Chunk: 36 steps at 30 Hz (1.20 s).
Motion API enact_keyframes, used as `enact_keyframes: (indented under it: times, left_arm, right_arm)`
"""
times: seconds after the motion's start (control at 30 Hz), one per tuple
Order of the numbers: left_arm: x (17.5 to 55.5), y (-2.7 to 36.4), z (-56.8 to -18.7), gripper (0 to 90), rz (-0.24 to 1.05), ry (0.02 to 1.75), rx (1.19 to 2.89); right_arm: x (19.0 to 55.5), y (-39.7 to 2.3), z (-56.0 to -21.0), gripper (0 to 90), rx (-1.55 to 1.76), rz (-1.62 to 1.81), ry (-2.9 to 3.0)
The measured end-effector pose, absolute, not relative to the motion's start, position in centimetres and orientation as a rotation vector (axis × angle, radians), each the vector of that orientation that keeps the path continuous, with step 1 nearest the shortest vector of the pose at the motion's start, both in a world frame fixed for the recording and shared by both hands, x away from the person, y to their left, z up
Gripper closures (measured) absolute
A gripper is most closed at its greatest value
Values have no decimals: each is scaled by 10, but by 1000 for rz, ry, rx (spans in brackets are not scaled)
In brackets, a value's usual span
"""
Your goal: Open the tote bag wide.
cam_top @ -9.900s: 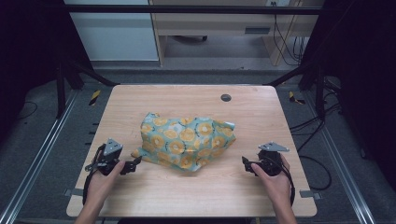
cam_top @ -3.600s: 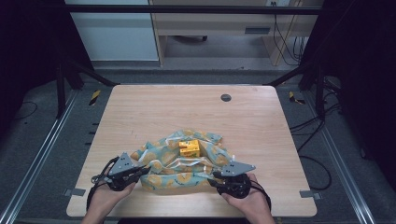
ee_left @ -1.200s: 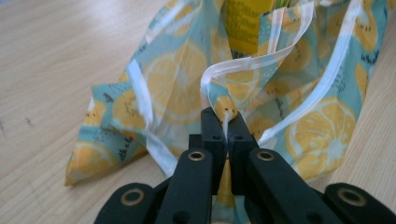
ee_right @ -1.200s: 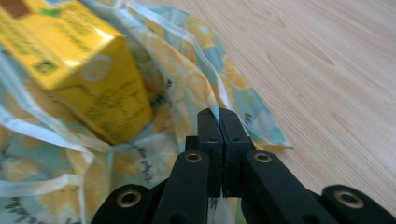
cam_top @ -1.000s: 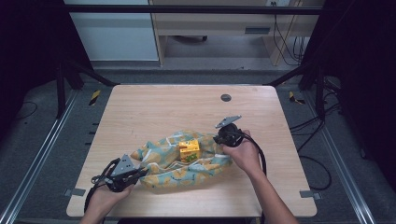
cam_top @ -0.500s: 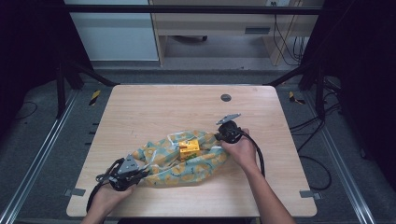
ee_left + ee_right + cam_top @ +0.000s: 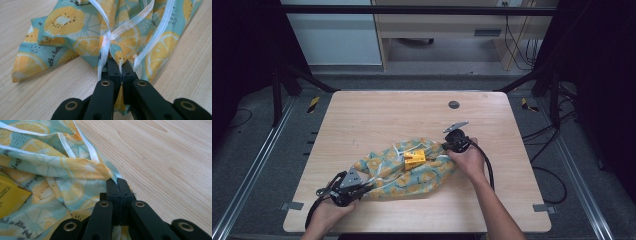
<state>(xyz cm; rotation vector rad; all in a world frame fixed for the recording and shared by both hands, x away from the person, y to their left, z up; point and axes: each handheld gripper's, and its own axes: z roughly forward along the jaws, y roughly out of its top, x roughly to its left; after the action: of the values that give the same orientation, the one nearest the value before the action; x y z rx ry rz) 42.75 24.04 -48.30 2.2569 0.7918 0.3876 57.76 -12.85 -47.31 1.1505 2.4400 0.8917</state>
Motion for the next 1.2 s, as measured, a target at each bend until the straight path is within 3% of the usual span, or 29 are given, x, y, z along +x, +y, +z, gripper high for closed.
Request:
enact_keyframes:
  times: [0.13, 0.2, 0.23, 0.27, 0.3, 0.37, 0.4, 0.43, 0.47, 0.5, 0.57, 0.77, 1.2]
  left_arm:
    - [426, 242, -481, 892, 393, 792, 2247]
    - [425, 244, -479, 861, 412, 793, 2220]
    - [425, 244, -479, 836, 412, 793, 2220]
    - [425, 245, -477, 793, 423, 793, 2206]
    - [424, 245, -475, 793, 433, 797, 2187]
    - [423, 246, -471, 704, 457, 805, 2148]
    - [422, 246, -469, 600, 463, 805, 2135]
    - [421, 246, -467, 600, 473, 802, 2121]
    - [421, 245, -465, 560, 482, 801, 2110]
    - [419, 243, -459, 462, 487, 797, 2087]
    - [417, 240, -453, 405, 494, 784, 2064]
    - [417, 233, -435, 323, 490, 759, 2027]
    - [449, 220, -408, 326, 523, 759, 2048]
  right_arm:
    - [576, -127, -471, 876, 1139, 896, 2442]
    - [573, -127, -467, 791, 1126, 914, 2434]
    - [573, -127, -467, 791, 1126, 914, 2434]
    - [569, -128, -461, 691, 1111, 925, 2415]
    - [569, -128, -461, 691, 1111, 925, 2415]
    - [564, -129, -451, 605, 1086, 956, 2385]
    - [558, -131, -441, 478, 1073, 976, 2352]
    - [558, -131, -441, 478, 1073, 976, 2352]
    - [555, -131, -436, 440, 1062, 977, 2351]
    - [549, -132, -425, 369, 1047, 1005, 2334]
    - [542, -131, -414, 334, 1027, 1029, 2322]
    - [524, -129, -388, 277, 964, 1078, 2302]
    - [482, -128, -372, 296, 893, 1108, 2333]
